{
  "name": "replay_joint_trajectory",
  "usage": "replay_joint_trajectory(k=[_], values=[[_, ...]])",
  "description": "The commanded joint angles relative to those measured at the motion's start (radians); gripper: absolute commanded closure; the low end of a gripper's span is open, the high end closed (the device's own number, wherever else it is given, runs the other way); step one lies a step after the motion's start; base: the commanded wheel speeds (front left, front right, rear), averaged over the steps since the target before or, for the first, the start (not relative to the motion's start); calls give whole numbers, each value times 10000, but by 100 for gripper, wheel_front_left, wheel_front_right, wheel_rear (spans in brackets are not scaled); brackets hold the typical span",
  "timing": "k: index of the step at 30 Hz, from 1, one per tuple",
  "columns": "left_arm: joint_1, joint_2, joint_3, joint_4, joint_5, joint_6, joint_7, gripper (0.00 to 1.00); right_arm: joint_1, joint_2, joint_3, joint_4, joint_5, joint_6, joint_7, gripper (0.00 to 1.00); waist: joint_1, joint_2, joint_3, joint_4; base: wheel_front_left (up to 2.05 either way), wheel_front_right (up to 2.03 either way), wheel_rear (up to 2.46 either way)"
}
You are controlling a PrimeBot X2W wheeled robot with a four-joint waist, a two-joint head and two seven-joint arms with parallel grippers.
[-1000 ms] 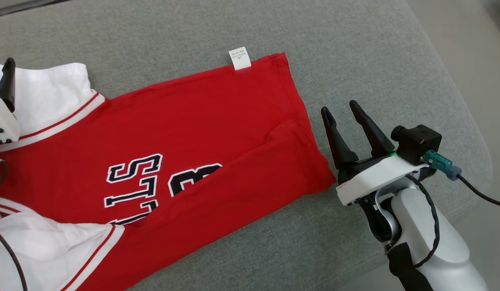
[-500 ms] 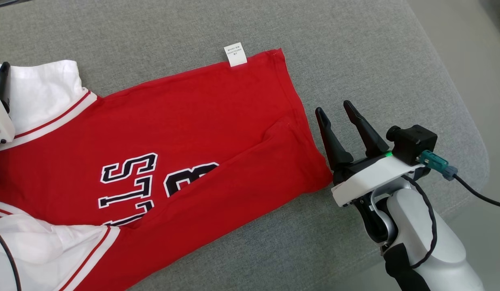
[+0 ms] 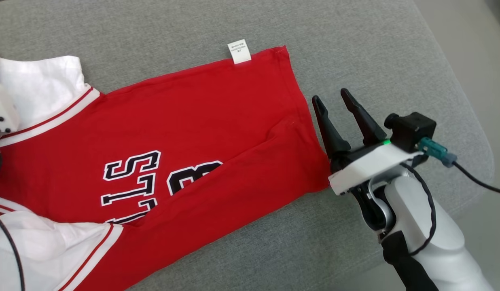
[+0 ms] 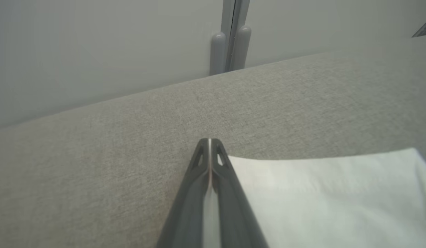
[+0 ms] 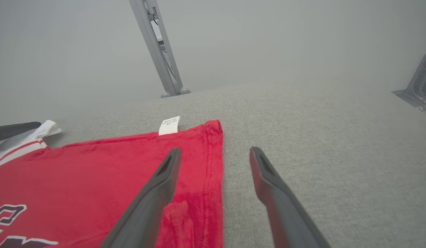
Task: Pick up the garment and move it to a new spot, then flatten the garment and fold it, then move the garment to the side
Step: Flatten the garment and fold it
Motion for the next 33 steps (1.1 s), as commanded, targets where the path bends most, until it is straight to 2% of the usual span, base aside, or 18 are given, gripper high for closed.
replay_joint_trajectory(k=[1,7,10,15,27,28,29,30,31,33], values=[[-156,-25,-126,-102,-26,-27,-53,100,-273,-14,45,76,100,-1,-53,0,0,-1,-16,110,0,0,0],[-422,-162,-800,-569,-165,-27,-260,100,-1720,-31,539,1602,713,1,-53,0,0,-1,-26,573,0,0,0],[-641,-260,-1181,-826,-298,-27,-344,100,-2869,-28,1052,3226,1294,1,180,0,0,-1,71,894,0,0,0],[-923,-439,-1634,-1054,-469,-27,-459,100,-4140,-28,1586,4836,1943,1,230,0,0,-1,333,1303,0,0,0],[-1307,-663,-2469,-1352,-794,-28,-800,100,-5518,-29,2436,7048,2691,1,230,0,0,-1,649,1932,0,0,0],[-1331,-660,-2534,-1382,-828,-28,-833,100,-5562,-33,2504,7175,2681,1,268,16,0,-1,657,1956,0,0,0],[-1372,-650,-2588,-1406,-881,-28,-851,100,-5609,-27,2545,7236,2732,1,244,45,0,-1,668,1979,0,0,0],[-1400,-634,-2639,-1420,-909,-28,-890,100,-5655,-29,2585,7294,2763,1,203,78,0,-1,669,1992,0,0,0],[-1412,-617,-2693,-1427,-953,-28,-926,100,-5704,-35,2647,7387,2687,1,174,100,0,-1,663,1993,0,0,0],[-1419,-575,-2785,-1431,-1034,-28,-984,100,-5732,-26,2654,7421,2767,1,96,100,0,-1,637,1983,0,0,0]])
